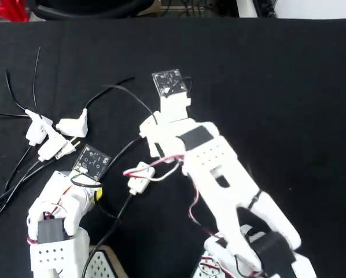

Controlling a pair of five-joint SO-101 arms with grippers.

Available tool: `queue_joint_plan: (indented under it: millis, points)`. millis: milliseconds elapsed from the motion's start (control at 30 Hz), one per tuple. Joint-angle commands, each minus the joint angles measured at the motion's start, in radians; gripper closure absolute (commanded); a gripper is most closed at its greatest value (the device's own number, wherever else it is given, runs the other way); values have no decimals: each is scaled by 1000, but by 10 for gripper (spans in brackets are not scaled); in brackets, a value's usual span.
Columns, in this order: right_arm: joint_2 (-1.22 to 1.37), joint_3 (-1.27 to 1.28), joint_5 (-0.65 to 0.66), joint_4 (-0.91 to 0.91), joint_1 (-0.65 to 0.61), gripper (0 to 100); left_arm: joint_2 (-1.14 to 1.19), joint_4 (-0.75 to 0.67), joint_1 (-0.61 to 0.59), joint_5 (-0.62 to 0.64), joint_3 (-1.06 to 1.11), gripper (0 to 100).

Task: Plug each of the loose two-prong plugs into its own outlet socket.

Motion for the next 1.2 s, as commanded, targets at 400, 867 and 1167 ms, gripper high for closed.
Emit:
queue_joint_plan:
  millis: [400, 867, 1167]
  points:
    - [-469, 269, -89, -163, -78, 986, -12, -5, 360, 261, -168, 711]
    - [-1155, 647, -193, -163, -256, 987, -12, -229, 499, 496, -231, 711]
    - [-1116, 662, -196, -164, -322, 987, -12, -338, 463, 594, -176, 711]
